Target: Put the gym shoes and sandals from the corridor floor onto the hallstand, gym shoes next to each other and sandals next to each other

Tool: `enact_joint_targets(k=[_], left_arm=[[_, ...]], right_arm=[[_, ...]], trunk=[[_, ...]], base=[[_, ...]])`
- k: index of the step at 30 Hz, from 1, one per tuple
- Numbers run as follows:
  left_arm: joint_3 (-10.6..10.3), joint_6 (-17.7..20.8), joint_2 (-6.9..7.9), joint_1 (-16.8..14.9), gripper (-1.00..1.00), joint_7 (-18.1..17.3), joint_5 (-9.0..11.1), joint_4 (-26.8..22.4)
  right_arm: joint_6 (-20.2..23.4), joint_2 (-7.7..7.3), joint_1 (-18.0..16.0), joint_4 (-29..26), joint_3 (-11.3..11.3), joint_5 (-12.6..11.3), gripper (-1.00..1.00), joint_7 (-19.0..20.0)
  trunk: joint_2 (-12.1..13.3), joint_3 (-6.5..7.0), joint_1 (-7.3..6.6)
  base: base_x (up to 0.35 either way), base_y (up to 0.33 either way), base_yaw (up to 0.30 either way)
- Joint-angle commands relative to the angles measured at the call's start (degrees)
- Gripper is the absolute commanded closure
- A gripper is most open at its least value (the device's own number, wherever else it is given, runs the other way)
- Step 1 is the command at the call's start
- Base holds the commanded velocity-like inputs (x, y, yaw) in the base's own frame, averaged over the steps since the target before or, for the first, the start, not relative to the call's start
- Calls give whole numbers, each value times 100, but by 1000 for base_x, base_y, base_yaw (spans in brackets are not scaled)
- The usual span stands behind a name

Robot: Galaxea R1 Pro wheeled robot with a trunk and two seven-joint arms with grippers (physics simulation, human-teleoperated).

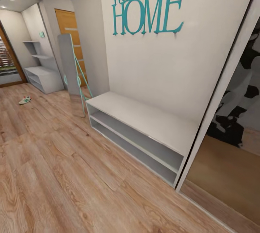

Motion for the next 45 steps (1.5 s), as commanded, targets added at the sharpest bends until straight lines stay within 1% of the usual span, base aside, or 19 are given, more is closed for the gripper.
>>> enact_joint_targets(k=[1,12,39,45], left_arm=[[12,-19,-2,-4,-100,-7,-5,5],[6,-20,-5,-4,-100,-9,-7,5],[17,-25,1,-6,-100,-6,-2,5],[22,-25,2,-4,-100,-3,1,5]], right_arm=[[-17,0,-3,3,-3,3,-100,-5],[-17,0,-3,3,-3,3,-100,-9],[-17,0,-3,3,-7,-1,-100,-9],[-17,0,-3,3,-11,-5,-100,-9]], trunk=[[-2,-5,3],[-2,-5,3],[-2,-5,3],[-2,-12,3]], base=[[337,18,0],[337,-25,0],[322,-136,0],[226,-29,120]])
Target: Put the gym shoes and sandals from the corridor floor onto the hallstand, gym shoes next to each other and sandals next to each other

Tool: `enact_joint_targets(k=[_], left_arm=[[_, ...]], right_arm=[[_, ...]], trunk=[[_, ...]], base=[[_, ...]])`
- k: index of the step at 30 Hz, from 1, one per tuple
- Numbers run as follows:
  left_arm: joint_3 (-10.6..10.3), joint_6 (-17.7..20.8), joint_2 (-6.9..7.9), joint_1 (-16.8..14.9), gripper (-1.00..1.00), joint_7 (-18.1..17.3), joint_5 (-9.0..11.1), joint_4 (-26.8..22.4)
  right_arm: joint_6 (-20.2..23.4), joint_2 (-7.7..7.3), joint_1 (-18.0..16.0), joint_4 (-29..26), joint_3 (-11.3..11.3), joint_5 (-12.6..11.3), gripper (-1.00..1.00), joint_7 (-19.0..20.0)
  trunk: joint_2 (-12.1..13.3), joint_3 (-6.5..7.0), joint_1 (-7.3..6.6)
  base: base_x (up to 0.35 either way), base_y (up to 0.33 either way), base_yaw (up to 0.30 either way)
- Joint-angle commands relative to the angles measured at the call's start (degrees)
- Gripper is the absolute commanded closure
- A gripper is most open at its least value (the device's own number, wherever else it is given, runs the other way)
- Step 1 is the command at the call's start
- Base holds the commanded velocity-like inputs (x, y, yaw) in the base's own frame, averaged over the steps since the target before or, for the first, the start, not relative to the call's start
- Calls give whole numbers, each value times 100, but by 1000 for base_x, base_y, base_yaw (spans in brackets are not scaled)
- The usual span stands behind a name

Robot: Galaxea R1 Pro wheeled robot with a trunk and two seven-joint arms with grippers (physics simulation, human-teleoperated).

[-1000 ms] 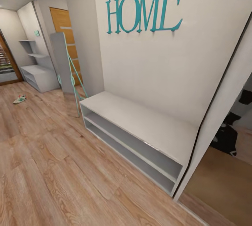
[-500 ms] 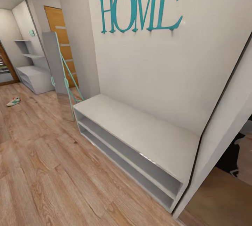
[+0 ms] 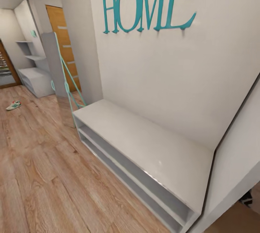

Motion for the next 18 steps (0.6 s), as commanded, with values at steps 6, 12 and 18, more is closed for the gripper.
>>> enact_joint_targets(k=[6,12,18], left_arm=[[17,-19,-1,-6,-100,-6,-3,6],[19,-20,-1,-6,-100,-10,-3,6],[17,-19,-1,-5,-100,-11,-3,6]], right_arm=[[-17,0,-2,2,-4,1,-100,-2],[-17,3,-2,2,-4,1,-100,-2],[-17,8,-2,2,-3,1,-100,-2]], trunk=[[-2,-17,1],[-2,-32,1],[-2,-50,1]], base=[[60,-6,233],[13,-1,261],[59,0,267]])
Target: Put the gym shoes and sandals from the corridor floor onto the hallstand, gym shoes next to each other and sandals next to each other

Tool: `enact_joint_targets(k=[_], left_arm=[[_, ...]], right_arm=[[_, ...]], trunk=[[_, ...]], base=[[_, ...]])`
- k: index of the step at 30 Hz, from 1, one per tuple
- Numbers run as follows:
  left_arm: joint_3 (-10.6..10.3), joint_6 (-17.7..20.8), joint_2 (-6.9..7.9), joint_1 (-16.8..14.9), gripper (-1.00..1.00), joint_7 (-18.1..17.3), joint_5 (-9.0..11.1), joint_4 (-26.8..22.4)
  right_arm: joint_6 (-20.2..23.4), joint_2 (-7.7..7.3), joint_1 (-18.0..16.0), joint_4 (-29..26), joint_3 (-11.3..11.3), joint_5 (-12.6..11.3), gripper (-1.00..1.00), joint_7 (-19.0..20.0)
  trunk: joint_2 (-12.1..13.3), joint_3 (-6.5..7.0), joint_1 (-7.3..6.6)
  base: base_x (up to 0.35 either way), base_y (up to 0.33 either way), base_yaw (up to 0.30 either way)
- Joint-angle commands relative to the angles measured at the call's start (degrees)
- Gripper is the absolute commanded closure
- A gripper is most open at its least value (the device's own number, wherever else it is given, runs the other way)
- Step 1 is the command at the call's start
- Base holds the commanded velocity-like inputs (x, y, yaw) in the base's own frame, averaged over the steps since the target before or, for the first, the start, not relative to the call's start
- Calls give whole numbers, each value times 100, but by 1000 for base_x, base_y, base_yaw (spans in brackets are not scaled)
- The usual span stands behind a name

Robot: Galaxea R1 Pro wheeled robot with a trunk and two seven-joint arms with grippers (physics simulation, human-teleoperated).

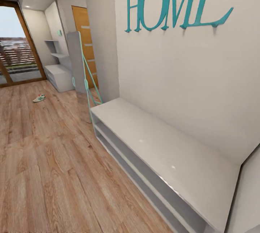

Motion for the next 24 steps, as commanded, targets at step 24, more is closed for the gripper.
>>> enact_joint_targets(k=[24], left_arm=[[65,-20,7,-5,-100,-6,28,7]], right_arm=[[-17,1,-1,1,3,4,-100,-2]], trunk=[[-2,-89,1]], base=[[294,47,268]])
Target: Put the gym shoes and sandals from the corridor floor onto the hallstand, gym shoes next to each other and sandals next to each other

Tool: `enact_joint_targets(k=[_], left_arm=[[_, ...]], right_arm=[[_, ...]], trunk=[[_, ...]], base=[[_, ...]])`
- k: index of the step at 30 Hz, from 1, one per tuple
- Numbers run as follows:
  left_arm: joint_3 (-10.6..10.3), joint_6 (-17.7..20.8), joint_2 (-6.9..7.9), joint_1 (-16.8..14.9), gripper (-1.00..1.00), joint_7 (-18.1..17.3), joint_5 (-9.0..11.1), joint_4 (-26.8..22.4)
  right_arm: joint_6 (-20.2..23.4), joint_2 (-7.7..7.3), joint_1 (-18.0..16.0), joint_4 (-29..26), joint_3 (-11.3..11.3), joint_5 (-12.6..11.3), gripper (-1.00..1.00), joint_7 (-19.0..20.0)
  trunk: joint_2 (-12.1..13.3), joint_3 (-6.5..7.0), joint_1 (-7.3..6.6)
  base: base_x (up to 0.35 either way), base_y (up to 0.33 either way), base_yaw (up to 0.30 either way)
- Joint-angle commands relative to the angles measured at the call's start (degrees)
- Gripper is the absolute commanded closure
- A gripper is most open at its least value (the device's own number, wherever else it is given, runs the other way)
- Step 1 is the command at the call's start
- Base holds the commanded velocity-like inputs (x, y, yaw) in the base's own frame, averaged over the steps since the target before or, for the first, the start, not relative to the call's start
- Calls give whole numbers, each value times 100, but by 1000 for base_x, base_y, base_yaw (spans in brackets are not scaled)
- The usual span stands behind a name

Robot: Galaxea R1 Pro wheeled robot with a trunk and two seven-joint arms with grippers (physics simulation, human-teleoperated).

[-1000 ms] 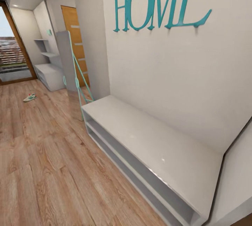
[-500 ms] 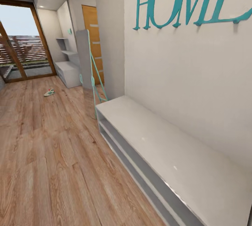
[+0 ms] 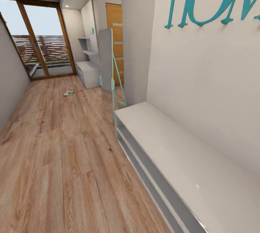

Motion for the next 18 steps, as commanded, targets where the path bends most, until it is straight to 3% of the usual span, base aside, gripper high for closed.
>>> enact_joint_targets(k=[1,18], left_arm=[[11,-19,-1,-6,-100,-6,3,8],[22,-19,-1,-6,-100,-6,19,8]], right_arm=[[-16,0,-1,0,-3,2,-100,-2],[-16,0,-1,0,-3,0,-100,-2]], trunk=[[-2,-9,3],[-2,-75,3]], base=[[294,210,268],[282,236,268]])
